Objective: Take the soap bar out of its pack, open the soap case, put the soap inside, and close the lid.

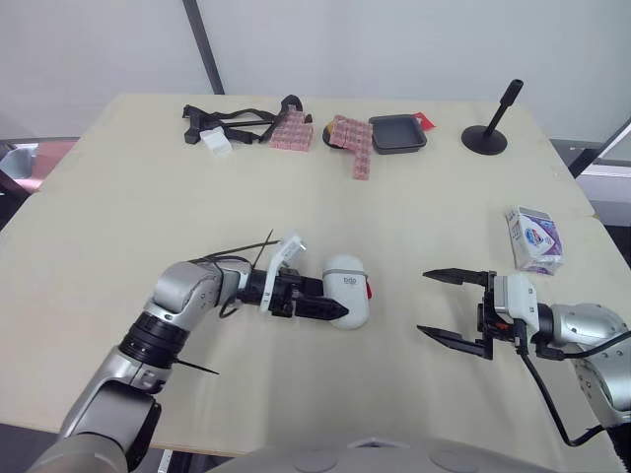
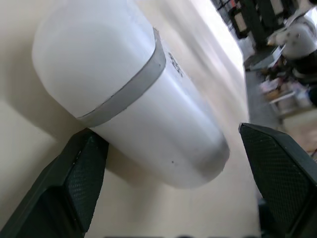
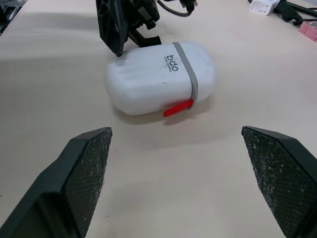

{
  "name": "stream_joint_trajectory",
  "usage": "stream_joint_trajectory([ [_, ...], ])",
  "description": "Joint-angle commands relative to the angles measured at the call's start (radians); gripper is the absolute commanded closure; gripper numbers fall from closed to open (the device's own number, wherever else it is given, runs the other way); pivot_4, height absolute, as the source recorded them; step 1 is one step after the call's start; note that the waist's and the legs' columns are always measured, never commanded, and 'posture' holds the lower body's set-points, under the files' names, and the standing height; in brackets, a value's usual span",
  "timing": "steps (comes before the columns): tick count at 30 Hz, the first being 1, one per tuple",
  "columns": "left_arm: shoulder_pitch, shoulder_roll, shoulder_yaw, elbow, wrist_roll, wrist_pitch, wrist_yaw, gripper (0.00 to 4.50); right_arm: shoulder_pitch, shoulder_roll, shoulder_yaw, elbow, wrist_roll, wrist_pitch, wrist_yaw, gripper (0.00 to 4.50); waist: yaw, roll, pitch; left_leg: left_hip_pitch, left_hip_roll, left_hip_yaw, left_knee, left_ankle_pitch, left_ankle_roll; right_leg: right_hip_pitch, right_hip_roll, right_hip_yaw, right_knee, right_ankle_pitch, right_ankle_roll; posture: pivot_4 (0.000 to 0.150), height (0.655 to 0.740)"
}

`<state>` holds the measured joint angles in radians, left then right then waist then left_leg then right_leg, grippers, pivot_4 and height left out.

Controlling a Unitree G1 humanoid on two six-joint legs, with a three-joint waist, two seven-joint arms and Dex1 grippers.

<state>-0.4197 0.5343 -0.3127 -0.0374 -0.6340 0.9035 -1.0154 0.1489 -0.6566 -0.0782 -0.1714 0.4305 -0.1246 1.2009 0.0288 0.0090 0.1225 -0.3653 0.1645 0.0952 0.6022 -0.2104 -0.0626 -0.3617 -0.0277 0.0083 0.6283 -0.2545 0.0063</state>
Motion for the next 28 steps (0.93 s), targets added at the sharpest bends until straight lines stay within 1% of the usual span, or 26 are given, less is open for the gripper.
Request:
stream_joint_trajectory([
  [1, 0.013, 0.060, 0.013, 0.023, 0.107, -0.150, -0.036, 0.05, -0.018, -0.010, -0.013, -0.003, 0.016, 0.018, -0.010, 0.00, -0.003, 0.000, 0.000, 0.000, 0.000, 0.000, -0.001, 0.000, 0.000, 0.000, 0.000, 0.000, -0.001, 0.000, 0.000, 0.150, 0.7400],
  [4, 0.048, 0.083, 0.037, 0.006, 0.173, -0.355, -0.073, 0.05, -0.020, -0.005, -0.026, -0.003, 0.026, 0.048, -0.035, 0.00, -0.005, 0.001, 0.001, -0.002, 0.000, 0.000, -0.003, 0.000, 0.000, 0.000, 0.000, -0.001, -0.005, 0.000, 0.000, 0.150, 0.7400],
  [6, 0.084, 0.075, 0.058, 0.005, 0.228, -0.504, -0.062, 0.05, -0.021, 0.003, -0.032, 0.007, 0.021, 0.057, -0.058, 0.00, -0.003, 0.001, 0.001, -0.005, 0.000, 0.000, -0.004, -0.001, 0.001, -0.001, 0.000, -0.002, -0.008, 0.000, 0.001, 0.150, 0.7400],
  [8, 0.121, 0.046, 0.090, 0.009, 0.264, -0.620, -0.021, 0.05, -0.014, 0.014, -0.030, 0.021, 0.001, 0.043, -0.080, 0.00, 0.000, 0.000, 0.001, -0.009, 0.000, -0.001, -0.004, -0.001, 0.001, -0.004, 0.000, -0.005, -0.009, 0.004, 0.007, 0.150, 0.7400],
  [10, 0.166, 0.018, 0.115, 0.006, 0.300, -0.710, 0.029, 0.05, -0.003, 0.037, -0.032, 0.030, -0.018, 0.032, -0.123, 0.00, 0.003, 0.000, 0.001, -0.010, 0.000, -0.002, -0.004, -0.001, 0.001, -0.006, -0.001, -0.008, -0.009, 0.004, 0.007, 0.150, 0.7400],
  [14, 0.247, -0.026, 0.155, -0.008, 0.360, -0.816, 0.130, 0.05, 0.005, 0.093, -0.058, 0.050, -0.039, 0.027, -0.230, 0.00, 0.002, 0.000, 0.001, -0.011, 0.001, -0.002, -0.004, -0.001, 0.001, -0.006, -0.001, -0.011, -0.009, 0.004, 0.006, 0.150, 0.7400],
  [18, 0.316, -0.066, 0.208, -0.048, 0.386, -0.824, 0.249, 0.05, 0.007, 0.136, -0.095, 0.073, -0.052, 0.019, -0.324, 0.00, -0.003, 0.000, 0.001, -0.010, 0.001, -0.002, -0.004, -0.001, 0.000, -0.004, -0.001, -0.010, -0.008, 0.004, 0.006, 0.150, 0.7400],
  [20, 0.343, -0.072, 0.229, -0.076, 0.391, -0.812, 0.291, 0.05, 0.018, 0.140, -0.105, 0.076, -0.052, 0.010, -0.334, 0.00, -0.003, 0.000, 0.001, -0.009, 0.001, -0.002, -0.004, -0.001, 0.000, -0.003, -0.002, -0.010, -0.008, 0.003, 0.005, 0.150, 0.7400],
  [21, 0.355, -0.072, 0.240, -0.090, 0.391, -0.798, 0.307, 0.05, 0.027, 0.139, -0.106, 0.072, -0.050, 0.007, -0.331, 0.00, -0.003, 0.000, 0.001, -0.009, 0.001, -0.002, -0.004, -0.001, 0.000, -0.003, -0.002, -0.010, -0.008, 0.001, 0.002, 0.150, 0.7400],
  [24, 0.372, -0.069, 0.265, -0.110, 0.382, -0.759, 0.330, 0.05, 0.044, 0.133, -0.096, 0.064, -0.045, 0.003, -0.312, 0.00, -0.002, 0.000, 0.001, -0.009, 0.001, -0.002, -0.004, -0.001, 0.000, -0.003, -0.002, -0.011, -0.008, 0.002, 0.004, 0.150, 0.7400],
  [28, 0.371, -0.054, 0.275, -0.108, 0.378, -0.727, 0.317, 0.05, 0.054, 0.127, -0.070, 0.053, -0.040, 0.007, -0.272, 0.00, -0.003, 0.000, 0.001, -0.009, 0.001, -0.002, -0.004, -0.001, 0.000, -0.003, -0.002, -0.011, -0.008, 0.003, 0.006, 0.150, 0.7400],
])
